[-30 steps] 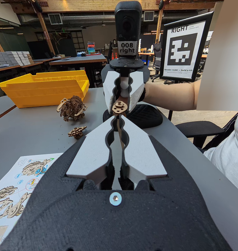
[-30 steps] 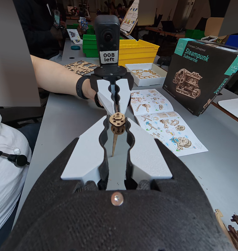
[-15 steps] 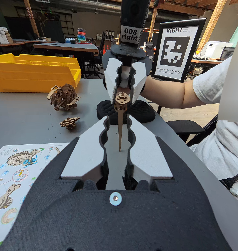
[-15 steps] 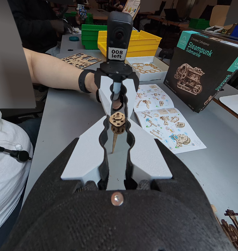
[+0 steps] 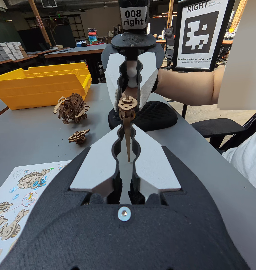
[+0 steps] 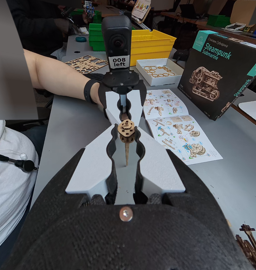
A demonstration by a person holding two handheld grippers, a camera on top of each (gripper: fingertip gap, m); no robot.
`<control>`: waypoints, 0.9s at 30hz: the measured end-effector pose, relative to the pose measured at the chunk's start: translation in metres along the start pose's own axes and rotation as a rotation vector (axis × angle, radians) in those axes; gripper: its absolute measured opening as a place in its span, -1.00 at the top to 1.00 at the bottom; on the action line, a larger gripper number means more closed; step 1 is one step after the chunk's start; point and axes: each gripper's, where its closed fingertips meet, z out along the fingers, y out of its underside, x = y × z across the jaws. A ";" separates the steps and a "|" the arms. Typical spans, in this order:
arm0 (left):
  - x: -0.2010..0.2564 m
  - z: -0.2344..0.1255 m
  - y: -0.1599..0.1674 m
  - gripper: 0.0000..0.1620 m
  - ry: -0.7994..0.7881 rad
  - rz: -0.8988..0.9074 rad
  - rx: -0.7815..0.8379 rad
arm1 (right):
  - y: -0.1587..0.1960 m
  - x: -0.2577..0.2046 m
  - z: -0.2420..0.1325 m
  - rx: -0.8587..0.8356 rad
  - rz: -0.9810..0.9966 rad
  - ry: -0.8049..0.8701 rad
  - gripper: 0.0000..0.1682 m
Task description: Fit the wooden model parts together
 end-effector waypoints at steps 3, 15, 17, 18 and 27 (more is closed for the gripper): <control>0.000 -0.003 -0.009 0.93 0.004 -0.007 0.014 | -0.008 -0.001 -0.002 0.002 -0.016 0.001 0.76; -0.001 -0.001 0.004 0.93 0.009 -0.058 -0.019 | 0.006 0.002 0.000 -0.086 0.010 -0.008 0.75; 0.000 0.000 0.004 0.93 0.019 -0.064 -0.024 | 0.005 0.001 0.000 -0.094 0.011 -0.014 0.75; 0.001 0.001 0.004 0.93 0.021 -0.063 -0.029 | 0.005 0.000 0.000 -0.100 0.013 -0.017 0.76; 0.001 0.002 0.004 0.92 0.019 -0.040 -0.022 | 0.006 -0.002 0.000 -0.148 0.015 -0.035 0.75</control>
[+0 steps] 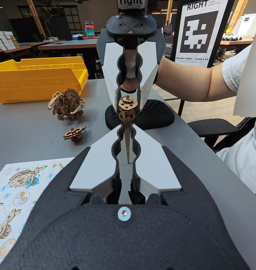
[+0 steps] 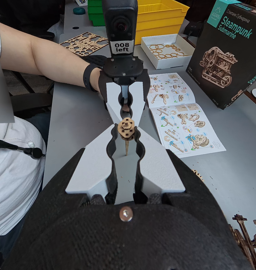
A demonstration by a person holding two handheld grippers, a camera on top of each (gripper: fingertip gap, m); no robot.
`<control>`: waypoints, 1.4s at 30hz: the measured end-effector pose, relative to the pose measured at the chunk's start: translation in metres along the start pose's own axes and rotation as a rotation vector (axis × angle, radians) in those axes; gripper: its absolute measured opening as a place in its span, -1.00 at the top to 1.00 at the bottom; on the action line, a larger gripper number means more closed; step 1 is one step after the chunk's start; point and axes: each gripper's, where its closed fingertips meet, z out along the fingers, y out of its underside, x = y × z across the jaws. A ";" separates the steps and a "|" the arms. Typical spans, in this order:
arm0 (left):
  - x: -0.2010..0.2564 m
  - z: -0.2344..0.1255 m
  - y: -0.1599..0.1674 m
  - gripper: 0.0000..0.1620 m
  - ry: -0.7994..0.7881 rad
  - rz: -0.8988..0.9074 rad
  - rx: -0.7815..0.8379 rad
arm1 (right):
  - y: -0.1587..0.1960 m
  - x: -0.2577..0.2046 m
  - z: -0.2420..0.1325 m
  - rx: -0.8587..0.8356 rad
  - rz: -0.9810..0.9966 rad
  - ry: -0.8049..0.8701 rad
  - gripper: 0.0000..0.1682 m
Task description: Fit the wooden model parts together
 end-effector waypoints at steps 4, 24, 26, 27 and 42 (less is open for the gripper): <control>0.007 -0.002 -0.004 0.74 0.047 -0.023 0.013 | 0.000 -0.001 0.001 -0.027 -0.019 0.003 0.76; -0.008 -0.020 -0.029 0.87 0.155 -0.472 0.195 | -0.001 0.000 0.003 -0.041 -0.037 0.008 0.75; -0.007 -0.020 -0.031 0.96 0.162 -0.478 0.195 | -0.001 0.001 0.003 -0.039 -0.036 0.014 0.75; -0.006 -0.020 -0.031 0.96 0.162 -0.475 0.195 | -0.001 0.001 0.002 -0.036 -0.036 0.013 0.76; -0.001 -0.037 -0.043 0.91 -0.063 0.205 0.114 | -0.001 0.000 0.003 -0.050 -0.030 -0.001 0.76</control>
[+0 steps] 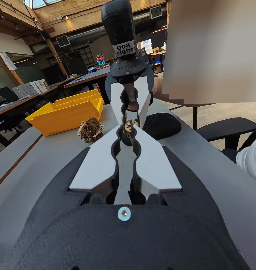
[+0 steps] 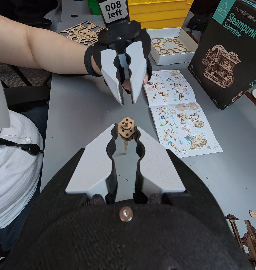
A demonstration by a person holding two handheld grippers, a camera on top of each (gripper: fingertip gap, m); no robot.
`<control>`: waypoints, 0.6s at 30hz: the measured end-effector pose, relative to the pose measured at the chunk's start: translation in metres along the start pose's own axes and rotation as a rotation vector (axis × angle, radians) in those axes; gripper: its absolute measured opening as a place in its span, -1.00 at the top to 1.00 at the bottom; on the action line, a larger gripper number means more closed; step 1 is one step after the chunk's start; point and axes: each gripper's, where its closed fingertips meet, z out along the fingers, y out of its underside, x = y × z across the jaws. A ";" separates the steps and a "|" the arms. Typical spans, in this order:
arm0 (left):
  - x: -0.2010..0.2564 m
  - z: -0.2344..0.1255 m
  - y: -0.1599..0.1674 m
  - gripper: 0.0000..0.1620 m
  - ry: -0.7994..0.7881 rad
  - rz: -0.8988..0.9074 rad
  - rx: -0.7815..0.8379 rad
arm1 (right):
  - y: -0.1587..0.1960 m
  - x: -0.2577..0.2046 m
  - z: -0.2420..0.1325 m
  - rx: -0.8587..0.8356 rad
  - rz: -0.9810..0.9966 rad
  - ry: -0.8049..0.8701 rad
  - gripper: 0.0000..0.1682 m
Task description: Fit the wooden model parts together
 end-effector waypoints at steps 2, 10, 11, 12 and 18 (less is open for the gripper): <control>0.004 0.001 -0.002 0.96 0.004 0.068 -0.018 | 0.000 0.000 0.000 -0.003 0.000 -0.001 0.75; 0.014 0.008 0.005 0.87 0.003 0.339 -0.129 | -0.001 0.000 0.002 -0.013 0.004 -0.012 0.76; 0.014 0.007 0.009 0.87 -0.007 0.401 -0.170 | -0.001 0.000 0.002 -0.014 0.006 -0.012 0.76; 0.012 0.006 0.011 0.90 -0.025 0.467 -0.202 | -0.001 0.001 0.002 -0.016 0.008 -0.014 0.76; 0.010 0.008 0.021 0.94 -0.093 0.771 -0.300 | -0.001 0.001 0.004 -0.027 0.010 -0.024 0.75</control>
